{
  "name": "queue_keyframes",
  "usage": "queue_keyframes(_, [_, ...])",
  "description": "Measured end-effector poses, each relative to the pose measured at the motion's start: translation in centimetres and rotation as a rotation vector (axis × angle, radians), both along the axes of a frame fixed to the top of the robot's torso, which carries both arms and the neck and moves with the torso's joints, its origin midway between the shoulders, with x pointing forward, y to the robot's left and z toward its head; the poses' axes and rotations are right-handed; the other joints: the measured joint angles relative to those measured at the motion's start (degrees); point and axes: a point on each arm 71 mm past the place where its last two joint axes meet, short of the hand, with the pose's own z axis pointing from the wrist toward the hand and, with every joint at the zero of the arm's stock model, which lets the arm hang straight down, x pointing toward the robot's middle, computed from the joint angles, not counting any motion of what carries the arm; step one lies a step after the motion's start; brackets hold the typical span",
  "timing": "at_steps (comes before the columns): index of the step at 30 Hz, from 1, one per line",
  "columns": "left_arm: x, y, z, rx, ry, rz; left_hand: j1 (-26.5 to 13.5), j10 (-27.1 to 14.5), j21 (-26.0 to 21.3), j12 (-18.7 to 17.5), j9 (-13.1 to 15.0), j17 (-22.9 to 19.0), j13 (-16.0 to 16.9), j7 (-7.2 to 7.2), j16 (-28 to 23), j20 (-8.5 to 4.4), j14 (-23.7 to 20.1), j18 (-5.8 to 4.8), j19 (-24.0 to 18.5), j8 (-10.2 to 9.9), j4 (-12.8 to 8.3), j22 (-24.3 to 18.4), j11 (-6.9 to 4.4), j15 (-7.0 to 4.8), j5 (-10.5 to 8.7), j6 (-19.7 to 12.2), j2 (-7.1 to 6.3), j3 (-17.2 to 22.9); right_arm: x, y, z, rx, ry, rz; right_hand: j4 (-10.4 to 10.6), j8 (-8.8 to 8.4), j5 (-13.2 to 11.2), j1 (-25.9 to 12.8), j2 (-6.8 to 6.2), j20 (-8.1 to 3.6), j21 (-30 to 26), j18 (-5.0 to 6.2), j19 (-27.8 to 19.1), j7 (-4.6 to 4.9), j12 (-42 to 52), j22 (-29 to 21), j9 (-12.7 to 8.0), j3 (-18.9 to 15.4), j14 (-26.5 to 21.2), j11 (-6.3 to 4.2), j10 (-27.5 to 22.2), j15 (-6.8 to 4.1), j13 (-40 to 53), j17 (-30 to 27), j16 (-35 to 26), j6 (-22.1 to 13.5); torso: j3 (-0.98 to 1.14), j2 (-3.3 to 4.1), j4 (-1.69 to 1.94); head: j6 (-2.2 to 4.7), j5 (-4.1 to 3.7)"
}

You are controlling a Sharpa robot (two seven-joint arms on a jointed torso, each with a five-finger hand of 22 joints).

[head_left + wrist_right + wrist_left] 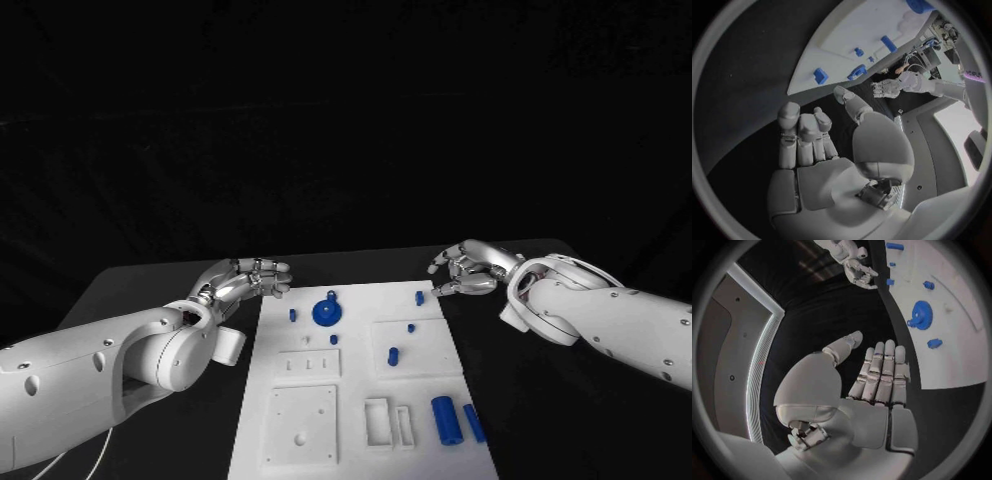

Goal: Assemble the parts on the task board

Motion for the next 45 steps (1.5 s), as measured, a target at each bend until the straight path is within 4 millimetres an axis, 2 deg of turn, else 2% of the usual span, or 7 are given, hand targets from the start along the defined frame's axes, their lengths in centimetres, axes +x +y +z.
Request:
queue_keyframes(7, [0.0, 0.1, 0.0, 0.000, 0.000, 0.000, 0.00, 0.00, 0.00, 0.00, 0.00, 0.00, 0.00, 0.00, 0.00, 0.00, 0.00, -0.02, 0.00, 0.00, 0.00, 0.00, 0.00, 0.00, 0.00, 0.00, 0.00, 0.00, 0.2, 0.1, -1.3, -0.003, 0.032, -0.001, 0.07, -0.71, 0.29, 0.54, -0.54, 0.21, -0.19, -0.01, -0.21, 0.40, 0.00, 0.00, -0.23, -1.51, -0.20, 0.55, -0.61, 0.21, -0.07, 0.10, 0.00, -1.44, -0.08, 0.01, 0.09, -0.38, 0.21])
queue_keyframes(16, [0.0, 0.3, 0.0, 0.001, -0.001, 0.003, 0.00, 0.00, 0.00, -0.23, 0.00, 0.01, 0.00, 0.00, 0.00, 0.00, 0.00, -0.04, 0.00, 0.00, 0.00, 0.00, 0.00, 0.00, 0.00, 0.00, 0.00, 0.00, 0.3, 0.4, -2.5, -0.005, 0.059, 0.002, -0.07, -0.71, 0.29, 1.25, -0.25, 0.13, -0.22, -0.02, -0.51, 0.49, 0.00, 0.00, -0.23, -2.11, -0.17, 0.48, -0.87, 0.57, -0.07, 0.17, -0.21, -1.72, -0.16, 0.02, 0.00, -0.86, 0.52])
queue_keyframes(20, [0.0, 0.3, 0.0, 0.001, -0.001, 0.002, 0.00, 0.00, 0.00, -0.23, 0.00, 0.01, 0.00, 0.00, 0.00, 0.00, 0.00, -0.06, 0.00, 0.00, 0.00, 0.00, 0.00, 0.00, -0.23, 0.00, 0.00, 0.00, 0.5, 0.6, -2.9, -0.006, 0.066, 0.000, 0.00, -0.71, -3.13, 2.11, 0.60, 0.20, -0.22, -0.02, -0.58, 0.40, 0.00, 0.00, -0.22, -2.51, -0.17, 0.48, -0.87, 0.57, -0.22, 0.25, -0.21, -1.82, -0.19, 0.02, -0.01, -0.94, 0.54])
queue_keyframes(32, [-0.1, 0.3, 0.0, 0.001, -0.001, 0.000, 0.00, 0.00, 0.00, -0.23, 0.00, 0.01, 0.00, 0.00, 0.00, 0.00, 0.00, -0.14, 0.00, 0.00, 0.00, 0.00, 0.00, 0.00, -0.23, 0.00, 0.00, 0.00, 0.8, 1.4, -4.1, -0.005, 0.082, 0.002, 0.36, -0.51, -7.27, 1.48, 2.14, 0.21, -0.21, -0.02, -0.59, 0.26, 0.00, 0.00, -0.14, -2.14, -0.16, 0.47, -0.86, 0.56, -0.52, 0.38, -0.21, -1.03, -0.21, 0.01, 0.04, -1.47, 0.54])
queue_keyframes(36, [-0.1, 0.3, 0.0, 0.001, -0.001, 0.000, 0.00, 0.00, 0.00, -0.23, 0.00, 0.01, 0.00, 0.00, 0.00, 0.00, 0.00, -0.16, 0.00, 0.00, 0.00, 0.00, 0.00, 0.00, -0.23, 0.00, 0.00, 0.00, 0.8, 1.6, -4.3, -0.004, 0.082, 0.004, 0.71, -0.50, -9.00, 1.31, 2.91, 0.21, -0.27, -0.02, -0.59, -0.01, 0.22, 0.00, -0.14, -0.47, -0.16, 0.46, -0.86, 0.56, -0.69, 0.38, -0.20, -0.70, -0.22, 0.01, 0.05, -1.64, 0.60])
queue_keyframes(40, [-0.1, 0.3, 0.0, 0.001, -0.002, -0.001, 0.00, 0.00, 0.00, -0.23, 0.00, 0.01, 0.00, 0.00, 0.00, 0.00, 0.00, -0.17, 0.00, 0.00, 0.00, 0.00, 0.00, 0.00, -0.23, 0.00, 0.00, 0.00, 0.9, 1.7, -4.3, -0.003, 0.081, 0.003, 1.81, -0.17, -12.06, 1.17, 3.50, 0.22, -0.42, -0.02, -0.59, -0.46, 0.22, 0.00, -0.16, 3.16, -0.16, 0.26, -1.05, 0.56, -0.94, 0.51, -0.43, -0.24, -0.23, 0.00, 0.06, -1.72, 0.64])
queue_keyframes(45, [-0.1, 0.3, 0.0, 0.002, -0.002, -0.002, 0.00, 0.00, 0.00, -0.23, 0.00, 0.01, 0.00, 0.00, 0.00, 0.00, 0.00, -0.19, 0.00, 0.00, 0.00, 0.00, 0.00, 0.00, -0.23, 0.00, 0.00, 0.00, 0.9, 1.8, -4.4, -0.003, 0.081, 0.003, 2.92, -0.08, -14.49, 1.12, 3.56, 0.22, -0.42, -0.02, -0.59, -0.66, 0.36, 0.00, -0.27, 6.30, -0.10, 0.26, -1.05, 0.50, -1.03, 0.57, -0.44, -0.04, -0.23, -0.04, 0.06, -1.83, 0.74])
